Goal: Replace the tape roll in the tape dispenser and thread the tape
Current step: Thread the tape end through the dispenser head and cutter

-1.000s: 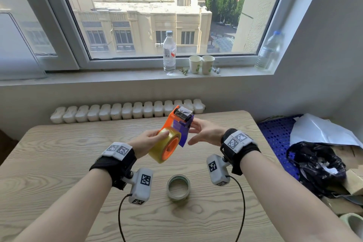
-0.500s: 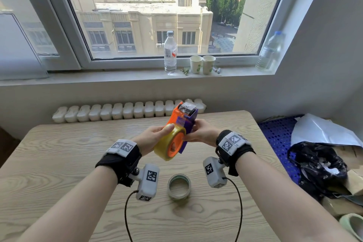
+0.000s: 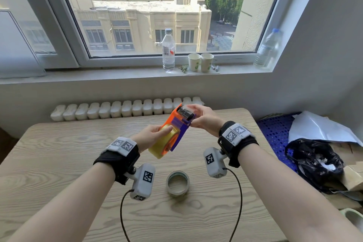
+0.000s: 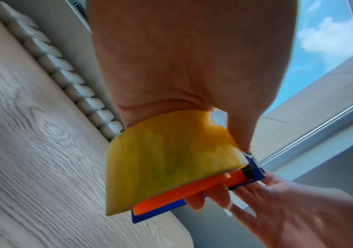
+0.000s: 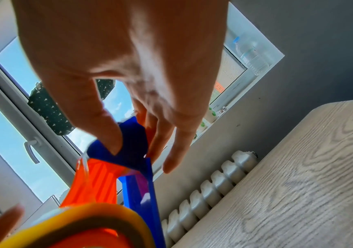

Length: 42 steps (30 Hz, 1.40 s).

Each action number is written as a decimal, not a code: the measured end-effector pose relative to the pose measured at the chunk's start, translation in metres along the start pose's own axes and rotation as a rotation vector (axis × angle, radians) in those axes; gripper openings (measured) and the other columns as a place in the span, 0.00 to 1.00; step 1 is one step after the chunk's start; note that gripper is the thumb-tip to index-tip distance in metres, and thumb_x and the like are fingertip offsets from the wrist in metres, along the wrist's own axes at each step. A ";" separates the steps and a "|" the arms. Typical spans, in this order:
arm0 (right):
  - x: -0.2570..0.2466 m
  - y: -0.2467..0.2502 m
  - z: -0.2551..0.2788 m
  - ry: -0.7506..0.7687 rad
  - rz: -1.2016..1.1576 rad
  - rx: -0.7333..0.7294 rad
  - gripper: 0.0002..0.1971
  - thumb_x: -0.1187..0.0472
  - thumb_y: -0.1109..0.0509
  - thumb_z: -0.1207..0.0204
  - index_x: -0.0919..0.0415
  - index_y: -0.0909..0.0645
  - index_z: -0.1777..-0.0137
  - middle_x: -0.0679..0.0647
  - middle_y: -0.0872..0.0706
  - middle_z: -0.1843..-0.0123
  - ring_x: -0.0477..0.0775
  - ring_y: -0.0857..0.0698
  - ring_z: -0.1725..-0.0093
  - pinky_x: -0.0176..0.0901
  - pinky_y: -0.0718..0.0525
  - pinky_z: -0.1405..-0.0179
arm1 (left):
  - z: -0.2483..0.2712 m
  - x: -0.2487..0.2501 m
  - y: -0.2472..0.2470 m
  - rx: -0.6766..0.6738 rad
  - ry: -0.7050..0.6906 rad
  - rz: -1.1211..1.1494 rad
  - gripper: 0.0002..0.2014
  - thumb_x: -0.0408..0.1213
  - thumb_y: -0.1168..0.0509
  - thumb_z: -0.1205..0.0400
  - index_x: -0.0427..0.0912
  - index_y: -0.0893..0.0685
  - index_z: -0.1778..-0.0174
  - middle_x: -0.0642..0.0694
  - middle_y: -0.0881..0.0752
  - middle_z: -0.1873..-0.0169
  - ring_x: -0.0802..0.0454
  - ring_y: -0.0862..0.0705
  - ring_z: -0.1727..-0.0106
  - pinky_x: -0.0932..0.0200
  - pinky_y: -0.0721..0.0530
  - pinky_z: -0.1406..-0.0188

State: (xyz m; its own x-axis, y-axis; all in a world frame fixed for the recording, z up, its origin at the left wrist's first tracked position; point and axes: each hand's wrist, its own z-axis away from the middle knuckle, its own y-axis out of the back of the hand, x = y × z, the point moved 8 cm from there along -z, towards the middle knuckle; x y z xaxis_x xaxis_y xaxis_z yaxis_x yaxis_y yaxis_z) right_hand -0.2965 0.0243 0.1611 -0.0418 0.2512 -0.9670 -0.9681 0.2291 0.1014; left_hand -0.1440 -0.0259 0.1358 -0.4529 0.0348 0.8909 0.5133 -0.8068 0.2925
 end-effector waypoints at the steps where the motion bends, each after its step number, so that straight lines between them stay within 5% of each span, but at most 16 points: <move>1: 0.001 -0.002 0.002 -0.013 0.003 -0.032 0.29 0.86 0.42 0.33 0.68 0.28 0.31 0.62 0.19 0.44 0.57 0.20 0.47 0.45 0.19 0.49 | 0.000 -0.001 -0.001 -0.013 0.000 0.059 0.16 0.51 0.42 0.17 0.42 0.17 0.50 0.41 0.12 0.55 0.48 0.13 0.58 0.56 0.16 0.54; 7: 0.020 -0.026 0.016 -0.146 0.125 -0.262 0.19 0.74 0.28 0.29 0.60 0.21 0.39 0.56 0.16 0.43 0.56 0.16 0.44 0.55 0.19 0.37 | 0.003 0.007 -0.006 -0.070 0.033 0.446 0.24 0.48 0.47 0.15 0.30 0.21 0.37 0.36 0.12 0.48 0.45 0.12 0.53 0.51 0.13 0.48; 11: 0.018 -0.028 0.012 -0.099 0.182 -0.167 0.14 0.71 0.29 0.28 0.63 0.21 0.43 0.59 0.14 0.51 0.57 0.13 0.54 0.45 0.11 0.57 | 0.004 0.013 -0.008 -0.095 0.040 0.518 0.23 0.49 0.46 0.15 0.32 0.18 0.45 0.41 0.08 0.59 0.49 0.09 0.61 0.50 0.12 0.50; 15: 0.014 -0.020 0.007 -0.070 0.292 -0.016 0.10 0.73 0.35 0.26 0.62 0.22 0.48 0.56 0.16 0.62 0.54 0.15 0.68 0.37 0.13 0.75 | 0.003 0.018 -0.007 -0.041 0.045 0.491 0.25 0.51 0.46 0.16 0.30 0.18 0.41 0.37 0.11 0.54 0.46 0.11 0.56 0.52 0.12 0.53; 19: 0.013 -0.012 0.002 -0.057 0.405 0.078 0.05 0.70 0.36 0.27 0.60 0.22 0.60 0.57 0.18 0.68 0.57 0.17 0.73 0.46 0.13 0.74 | -0.002 0.026 0.025 0.272 -0.047 0.405 0.16 0.45 0.44 0.14 0.36 0.20 0.42 0.41 0.18 0.49 0.47 0.21 0.45 0.52 0.21 0.46; 21: 0.012 -0.005 0.000 -0.053 0.478 0.168 0.05 0.67 0.34 0.31 0.58 0.22 0.66 0.58 0.18 0.70 0.60 0.16 0.72 0.54 0.11 0.68 | 0.003 0.036 0.046 0.431 -0.151 0.305 0.14 0.38 0.41 0.15 0.32 0.19 0.41 0.41 0.17 0.53 0.48 0.20 0.49 0.56 0.22 0.50; 24: 0.006 0.000 0.000 -0.042 0.587 0.291 0.03 0.60 0.30 0.38 0.55 0.21 0.69 0.59 0.12 0.67 0.63 0.12 0.64 0.55 0.11 0.59 | 0.006 0.047 0.042 0.337 -0.190 0.311 0.11 0.33 0.40 0.17 0.31 0.15 0.56 0.39 0.14 0.66 0.48 0.16 0.64 0.59 0.18 0.58; 27: 0.003 -0.005 0.000 -0.035 0.638 0.323 0.04 0.55 0.29 0.40 0.53 0.21 0.67 0.56 0.12 0.64 0.61 0.12 0.60 0.48 0.13 0.57 | 0.001 0.046 0.015 0.109 -0.063 0.377 0.14 0.36 0.40 0.16 0.30 0.13 0.53 0.39 0.09 0.63 0.48 0.10 0.61 0.58 0.11 0.53; 30: 0.001 -0.011 -0.002 -0.020 0.622 0.321 0.09 0.52 0.29 0.43 0.54 0.17 0.64 0.55 0.09 0.63 0.59 0.10 0.61 0.52 0.10 0.56 | -0.004 0.040 -0.003 0.013 0.046 0.346 0.11 0.37 0.39 0.16 0.35 0.15 0.56 0.41 0.17 0.64 0.51 0.17 0.62 0.64 0.18 0.57; 33: 0.000 -0.020 -0.002 -0.012 0.567 0.270 0.13 0.52 0.28 0.43 0.56 0.14 0.60 0.55 0.08 0.65 0.54 0.09 0.68 0.53 0.08 0.61 | -0.007 0.034 -0.009 0.030 0.097 0.302 0.12 0.41 0.41 0.15 0.41 0.19 0.62 0.44 0.30 0.69 0.53 0.30 0.67 0.63 0.34 0.65; 36: -0.001 -0.035 0.000 0.016 0.482 0.156 0.14 0.50 0.24 0.38 0.57 0.14 0.56 0.56 0.08 0.64 0.54 0.08 0.65 0.56 0.08 0.61 | -0.007 0.032 -0.010 0.047 0.079 0.351 0.14 0.44 0.39 0.17 0.35 0.17 0.50 0.38 0.19 0.60 0.46 0.21 0.59 0.59 0.25 0.59; 39: -0.005 -0.049 0.006 0.041 0.388 0.042 0.20 0.52 0.20 0.36 0.59 0.19 0.48 0.52 0.13 0.63 0.56 0.10 0.59 0.53 0.09 0.59 | -0.008 0.031 -0.002 0.130 0.053 0.351 0.19 0.44 0.36 0.18 0.26 0.17 0.49 0.30 0.15 0.56 0.40 0.16 0.61 0.47 0.16 0.57; 42: -0.012 -0.057 0.011 0.084 0.308 -0.047 0.22 0.59 0.20 0.34 0.61 0.20 0.40 0.48 0.15 0.61 0.46 0.14 0.63 0.49 0.09 0.58 | -0.008 0.024 0.013 0.256 0.080 0.329 0.25 0.43 0.32 0.21 0.22 0.20 0.40 0.26 0.15 0.51 0.37 0.16 0.56 0.41 0.14 0.53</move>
State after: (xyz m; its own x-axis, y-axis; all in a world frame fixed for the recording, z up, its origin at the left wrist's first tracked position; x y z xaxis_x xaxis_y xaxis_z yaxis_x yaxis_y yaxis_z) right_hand -0.2383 0.0185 0.1691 -0.3531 0.2230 -0.9086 -0.9170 0.1099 0.3834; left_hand -0.1538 -0.0405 0.1581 -0.2844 -0.2543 0.9244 0.7997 -0.5946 0.0825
